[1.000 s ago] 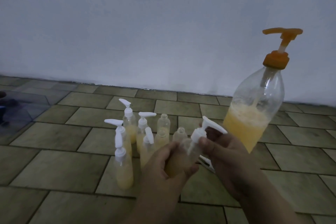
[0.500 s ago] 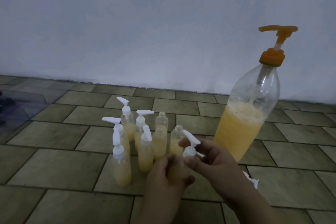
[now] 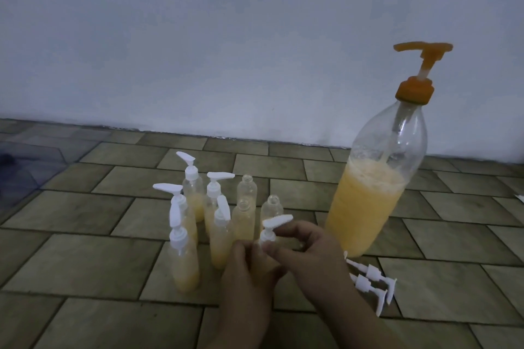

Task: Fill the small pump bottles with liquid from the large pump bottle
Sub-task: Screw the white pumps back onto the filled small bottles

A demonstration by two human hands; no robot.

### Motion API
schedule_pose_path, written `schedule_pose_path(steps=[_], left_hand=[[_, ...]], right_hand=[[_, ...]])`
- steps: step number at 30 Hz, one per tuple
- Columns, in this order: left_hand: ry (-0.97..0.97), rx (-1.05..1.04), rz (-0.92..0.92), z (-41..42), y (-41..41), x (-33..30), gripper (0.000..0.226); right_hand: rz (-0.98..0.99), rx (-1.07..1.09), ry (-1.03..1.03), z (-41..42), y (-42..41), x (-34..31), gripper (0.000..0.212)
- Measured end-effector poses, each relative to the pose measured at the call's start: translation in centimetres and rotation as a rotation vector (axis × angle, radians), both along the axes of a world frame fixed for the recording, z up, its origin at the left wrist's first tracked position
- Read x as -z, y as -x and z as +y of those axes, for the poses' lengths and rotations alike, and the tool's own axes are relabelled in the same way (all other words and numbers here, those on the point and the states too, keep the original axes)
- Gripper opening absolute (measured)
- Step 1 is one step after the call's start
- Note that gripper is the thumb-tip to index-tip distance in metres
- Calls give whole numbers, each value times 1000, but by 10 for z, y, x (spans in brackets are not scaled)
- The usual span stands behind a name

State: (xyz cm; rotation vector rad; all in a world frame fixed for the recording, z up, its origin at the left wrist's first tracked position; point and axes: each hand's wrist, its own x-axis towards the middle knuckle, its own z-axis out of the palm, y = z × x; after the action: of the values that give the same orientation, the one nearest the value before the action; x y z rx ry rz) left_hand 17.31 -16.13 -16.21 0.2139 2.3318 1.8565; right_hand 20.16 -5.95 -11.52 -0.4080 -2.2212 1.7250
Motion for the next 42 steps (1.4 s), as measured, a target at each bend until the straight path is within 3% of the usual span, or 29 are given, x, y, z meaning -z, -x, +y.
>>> schedule_pose_path(steps=[6,13,19,23,27,30,33,36,38,40,42], left_hand=[[-26,-30,-23,2,1,-4,28],[-31,-125,-1,8,-1,-2,16],[-6,-94,-12,8,2,2,30],[11,-102,-53,9,4,-1,47],[41,-85,-98,7,0,-8,68],[132,-51,-119,5,-4,-12,89],[185,27,-139,-3,-7,-20,99],[194,181,-150,-32,-17,-33,85],[227,418,-142,-58,-24,-43,52],[326,477,-85,-79,-23,-60,25],[387,541,119,-102,-16,-85,36]], right_hand=[[18,-11,-76,-3,9,4,31],[119,175,-165,-13,14,9,39],[36,37,-217,0,6,14,43],[151,172,-213,21,-11,25,43],[258,485,-594,49,-30,44,43],[326,564,-847,73,-43,65,8],[250,588,-995,86,-50,83,30],[128,612,-1053,85,-54,95,42],[90,605,-1094,82,-55,100,49],[58,584,-1129,83,-55,105,54],[65,612,-1122,82,-53,106,49]])
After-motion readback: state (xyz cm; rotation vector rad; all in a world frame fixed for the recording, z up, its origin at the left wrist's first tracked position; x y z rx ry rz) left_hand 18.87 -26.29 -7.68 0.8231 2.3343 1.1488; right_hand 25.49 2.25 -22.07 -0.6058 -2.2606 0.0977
